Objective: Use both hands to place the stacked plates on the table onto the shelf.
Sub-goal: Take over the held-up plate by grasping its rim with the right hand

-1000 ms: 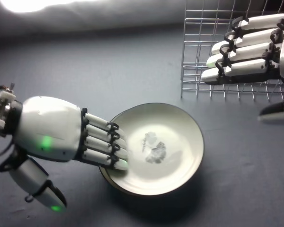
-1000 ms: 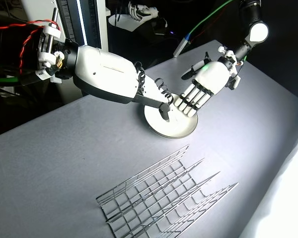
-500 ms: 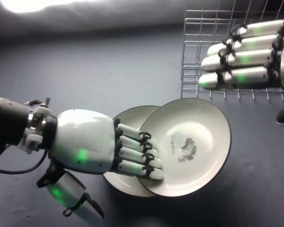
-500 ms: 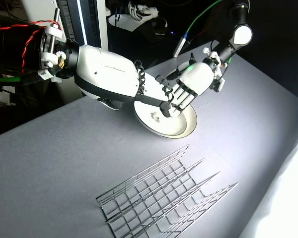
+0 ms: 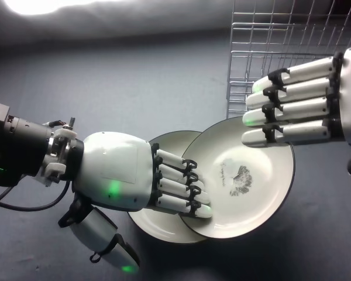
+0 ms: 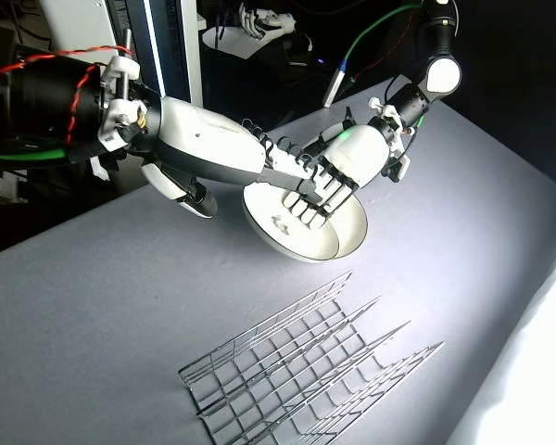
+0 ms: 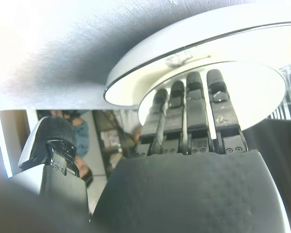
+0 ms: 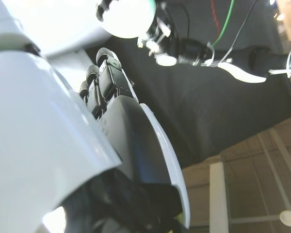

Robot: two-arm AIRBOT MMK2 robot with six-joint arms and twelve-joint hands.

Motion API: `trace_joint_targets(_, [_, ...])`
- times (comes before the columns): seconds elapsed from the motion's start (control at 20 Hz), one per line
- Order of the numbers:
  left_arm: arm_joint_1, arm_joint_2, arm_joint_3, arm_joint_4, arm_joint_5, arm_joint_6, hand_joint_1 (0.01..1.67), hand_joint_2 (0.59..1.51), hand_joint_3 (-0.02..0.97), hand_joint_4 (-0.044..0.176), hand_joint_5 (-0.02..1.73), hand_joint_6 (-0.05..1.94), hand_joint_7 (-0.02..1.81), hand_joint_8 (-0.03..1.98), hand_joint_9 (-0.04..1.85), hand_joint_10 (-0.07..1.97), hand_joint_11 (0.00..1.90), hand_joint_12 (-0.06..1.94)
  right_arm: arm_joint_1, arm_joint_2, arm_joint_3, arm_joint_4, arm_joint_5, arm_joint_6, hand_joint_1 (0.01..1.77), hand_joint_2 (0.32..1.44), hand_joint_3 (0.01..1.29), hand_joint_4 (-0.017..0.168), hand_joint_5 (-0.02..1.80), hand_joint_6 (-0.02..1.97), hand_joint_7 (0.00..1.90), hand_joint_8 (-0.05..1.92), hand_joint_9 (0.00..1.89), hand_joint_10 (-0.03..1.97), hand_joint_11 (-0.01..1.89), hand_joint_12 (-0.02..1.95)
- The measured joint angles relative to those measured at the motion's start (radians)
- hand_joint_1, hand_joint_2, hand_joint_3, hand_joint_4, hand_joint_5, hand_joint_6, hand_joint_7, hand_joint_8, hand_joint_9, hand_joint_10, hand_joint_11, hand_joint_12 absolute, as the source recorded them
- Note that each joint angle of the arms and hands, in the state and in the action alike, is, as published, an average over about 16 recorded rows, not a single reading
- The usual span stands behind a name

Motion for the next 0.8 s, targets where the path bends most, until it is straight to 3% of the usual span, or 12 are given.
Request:
trace_joint_targets(0.25, [-0.007, -0.005, 0.003, 0.003, 0.002, -0.005, 0.01, 1.164, 0.003, -0.008, 0.10, -0.03, 0.14, -0.02, 0.20, 0.00, 0.12, 0.19, -0.033, -0.003, -0.010, -0.009, 0.003, 0.001, 1.03, 1.04, 0.01, 0.005, 0.02, 0.03, 0.01, 0.02, 0.02, 0.03, 0.02, 0.18])
trace_joint_targets(0.8, [-0.022, -0.019, 0.009, 0.003, 0.011, -0.016, 0.01, 1.162, 0.003, -0.008, 0.11, -0.03, 0.14, -0.02, 0.21, 0.00, 0.12, 0.19, -0.104, -0.034, -0.018, -0.004, -0.044, 0.002, 1.02, 1.02, 0.01, 0.005, 0.02, 0.03, 0.01, 0.02, 0.02, 0.03, 0.02, 0.25])
